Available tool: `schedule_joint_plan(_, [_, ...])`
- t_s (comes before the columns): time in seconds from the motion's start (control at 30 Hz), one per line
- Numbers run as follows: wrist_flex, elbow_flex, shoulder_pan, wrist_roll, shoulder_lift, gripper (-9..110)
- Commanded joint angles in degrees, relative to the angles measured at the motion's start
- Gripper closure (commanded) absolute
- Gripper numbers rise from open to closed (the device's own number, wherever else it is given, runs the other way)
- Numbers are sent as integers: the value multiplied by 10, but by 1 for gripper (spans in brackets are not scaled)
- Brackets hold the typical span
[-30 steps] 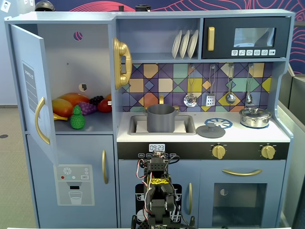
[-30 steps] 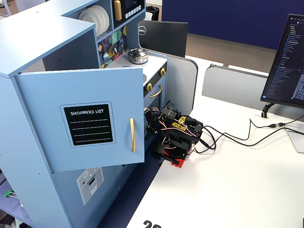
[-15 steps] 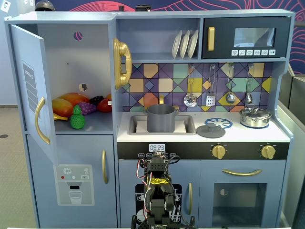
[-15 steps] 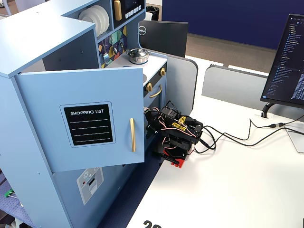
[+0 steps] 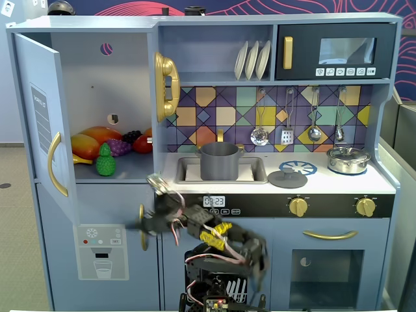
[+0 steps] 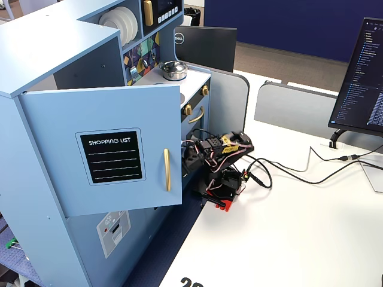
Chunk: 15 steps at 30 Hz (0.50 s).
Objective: Pick up the green pineapple from the left cabinet and place it in the gray recipient
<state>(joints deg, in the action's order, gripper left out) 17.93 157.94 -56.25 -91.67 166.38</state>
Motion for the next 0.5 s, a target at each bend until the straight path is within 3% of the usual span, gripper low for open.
schedule_joint_plan(0.0, [-104,-154,-48,-33,-109,84])
schedule_joint_plan(0.47, [-236,-316,28,4,-322,65])
